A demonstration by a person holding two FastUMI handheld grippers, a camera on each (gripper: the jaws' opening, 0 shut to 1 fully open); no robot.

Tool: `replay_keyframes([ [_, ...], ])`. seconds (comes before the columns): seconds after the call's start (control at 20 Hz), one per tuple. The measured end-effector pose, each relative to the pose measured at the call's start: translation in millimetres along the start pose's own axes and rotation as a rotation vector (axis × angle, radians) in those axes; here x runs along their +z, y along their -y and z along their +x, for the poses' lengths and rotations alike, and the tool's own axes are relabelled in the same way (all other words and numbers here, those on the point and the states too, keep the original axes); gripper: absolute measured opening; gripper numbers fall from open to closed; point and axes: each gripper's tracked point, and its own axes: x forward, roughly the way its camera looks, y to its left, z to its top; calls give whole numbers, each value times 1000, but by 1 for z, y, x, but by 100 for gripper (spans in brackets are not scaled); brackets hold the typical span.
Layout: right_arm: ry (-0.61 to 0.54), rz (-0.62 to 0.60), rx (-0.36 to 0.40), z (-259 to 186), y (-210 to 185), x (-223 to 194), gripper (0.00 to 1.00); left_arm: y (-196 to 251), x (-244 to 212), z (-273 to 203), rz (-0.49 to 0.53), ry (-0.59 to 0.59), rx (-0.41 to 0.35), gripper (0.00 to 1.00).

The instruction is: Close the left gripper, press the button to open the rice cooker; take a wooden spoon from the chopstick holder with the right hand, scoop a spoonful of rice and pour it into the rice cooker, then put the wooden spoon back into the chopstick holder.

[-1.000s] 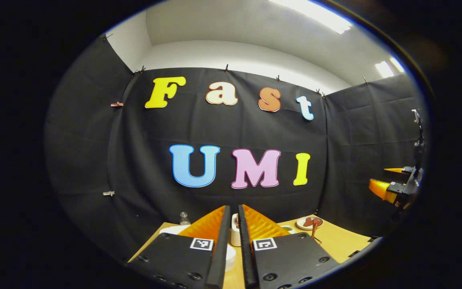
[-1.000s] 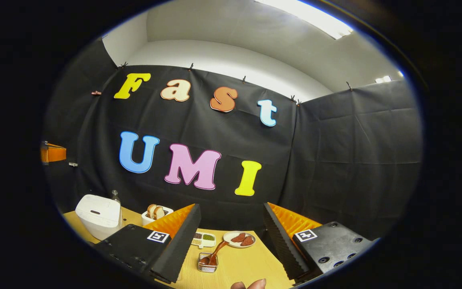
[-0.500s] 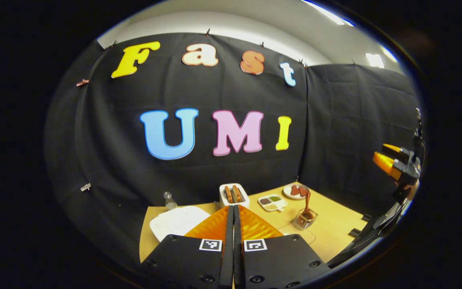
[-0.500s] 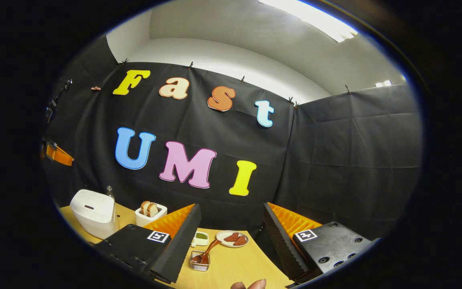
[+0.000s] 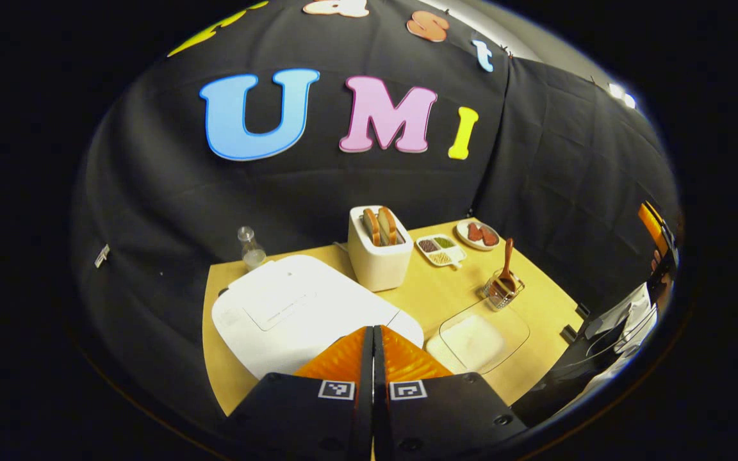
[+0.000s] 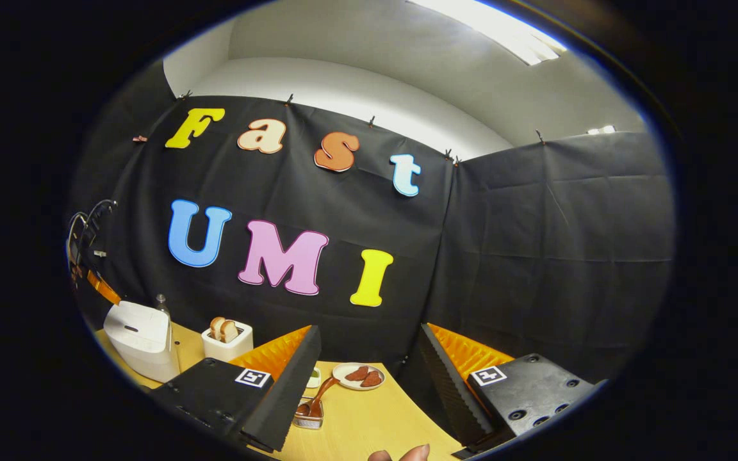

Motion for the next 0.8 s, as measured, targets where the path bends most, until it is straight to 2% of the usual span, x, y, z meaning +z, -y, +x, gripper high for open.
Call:
replay_keyframes([
  [0.3, -19, 1, -46, 1, 15, -7, 97, -29, -33, 43, 6, -156, 27, 6],
  [0.55, -32, -10, -74, 1, 24, -12, 97, -40, -34, 61, 15, -151, 46, 6],
  [0.8, -38, -28, -98, -2, 31, -14, 97, -39, -42, 69, 28, -187, 28, 6],
])
